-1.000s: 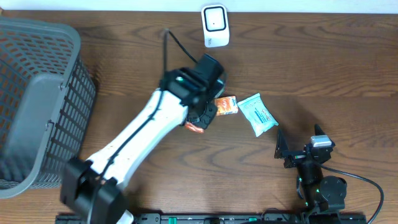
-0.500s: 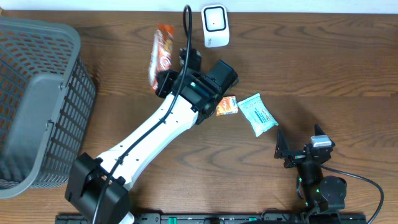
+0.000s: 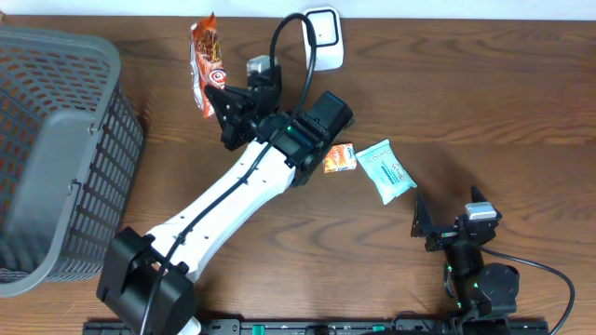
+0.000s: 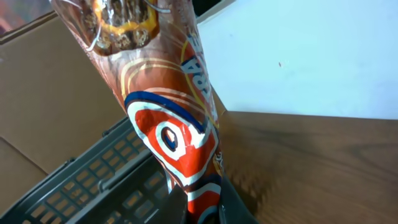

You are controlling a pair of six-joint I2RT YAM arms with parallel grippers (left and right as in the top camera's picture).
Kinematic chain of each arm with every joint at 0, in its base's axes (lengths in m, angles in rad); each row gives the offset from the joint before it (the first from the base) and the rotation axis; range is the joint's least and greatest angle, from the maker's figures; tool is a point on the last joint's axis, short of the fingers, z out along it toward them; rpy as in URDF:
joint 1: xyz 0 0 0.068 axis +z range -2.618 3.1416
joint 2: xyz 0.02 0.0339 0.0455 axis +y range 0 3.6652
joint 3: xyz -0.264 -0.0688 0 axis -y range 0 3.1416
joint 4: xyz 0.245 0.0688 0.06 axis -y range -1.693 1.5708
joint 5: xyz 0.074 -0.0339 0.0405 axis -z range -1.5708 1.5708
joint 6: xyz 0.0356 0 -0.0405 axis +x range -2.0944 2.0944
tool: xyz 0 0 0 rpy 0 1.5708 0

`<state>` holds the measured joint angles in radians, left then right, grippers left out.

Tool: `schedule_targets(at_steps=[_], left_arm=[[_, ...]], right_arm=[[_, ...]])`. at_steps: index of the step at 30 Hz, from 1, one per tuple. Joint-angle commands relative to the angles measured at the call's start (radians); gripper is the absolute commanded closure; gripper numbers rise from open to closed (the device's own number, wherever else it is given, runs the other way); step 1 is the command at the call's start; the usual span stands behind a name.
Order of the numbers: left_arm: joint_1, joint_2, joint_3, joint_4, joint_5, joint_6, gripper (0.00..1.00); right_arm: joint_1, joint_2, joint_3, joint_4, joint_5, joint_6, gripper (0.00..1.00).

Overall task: Scan the item barcode
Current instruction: 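Hold the red chocolate bar up under the scanner with left gripper, then lower the red bar to the table center and open left gripper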

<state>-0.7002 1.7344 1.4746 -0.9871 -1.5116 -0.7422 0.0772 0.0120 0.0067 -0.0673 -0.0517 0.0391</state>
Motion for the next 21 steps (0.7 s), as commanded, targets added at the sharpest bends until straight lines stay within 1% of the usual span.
schedule_targets(at_steps=[1, 4, 5, 6, 8, 10, 12, 13, 21], left_arm=[[0.028, -0.015, -0.046, 0.035, -0.059, -0.071, 0.93], [0.061, -0.015, -0.067, 0.062, -0.051, -0.072, 0.93], [0.066, -0.015, -0.07, 0.062, -0.032, -0.071, 0.93], [0.07, -0.015, -0.073, 0.06, 0.019, -0.071, 0.93], [0.076, -0.015, -0.08, 0.058, 0.163, -0.09, 0.92], [0.082, -0.015, -0.097, 0.057, 0.29, -0.171, 0.93], [0.091, -0.015, -0.117, 0.058, 0.371, -0.251, 0.93], [0.095, -0.015, -0.122, 0.058, 0.418, -0.268, 0.93], [0.15, -0.013, -0.13, 0.059, 0.969, -0.277, 0.92]], right_arm=[[-0.004, -0.005, -0.001, -0.004, 0.001, -0.011, 0.01], [-0.004, -0.005, -0.001, -0.004, 0.001, -0.011, 0.01], [-0.004, -0.005, -0.001, -0.004, 0.0, -0.011, 0.01], [-0.004, -0.005, -0.001, -0.004, 0.001, -0.011, 0.01], [-0.004, -0.005, -0.001, -0.004, 0.001, -0.011, 0.01], [-0.004, -0.005, -0.001, -0.004, 0.001, -0.011, 0.01], [-0.004, -0.005, -0.001, -0.004, 0.001, -0.011, 0.01], [-0.004, -0.005, -0.001, -0.004, 0.001, -0.011, 0.01], [-0.004, -0.005, -0.001, -0.004, 0.001, -0.011, 0.01]])
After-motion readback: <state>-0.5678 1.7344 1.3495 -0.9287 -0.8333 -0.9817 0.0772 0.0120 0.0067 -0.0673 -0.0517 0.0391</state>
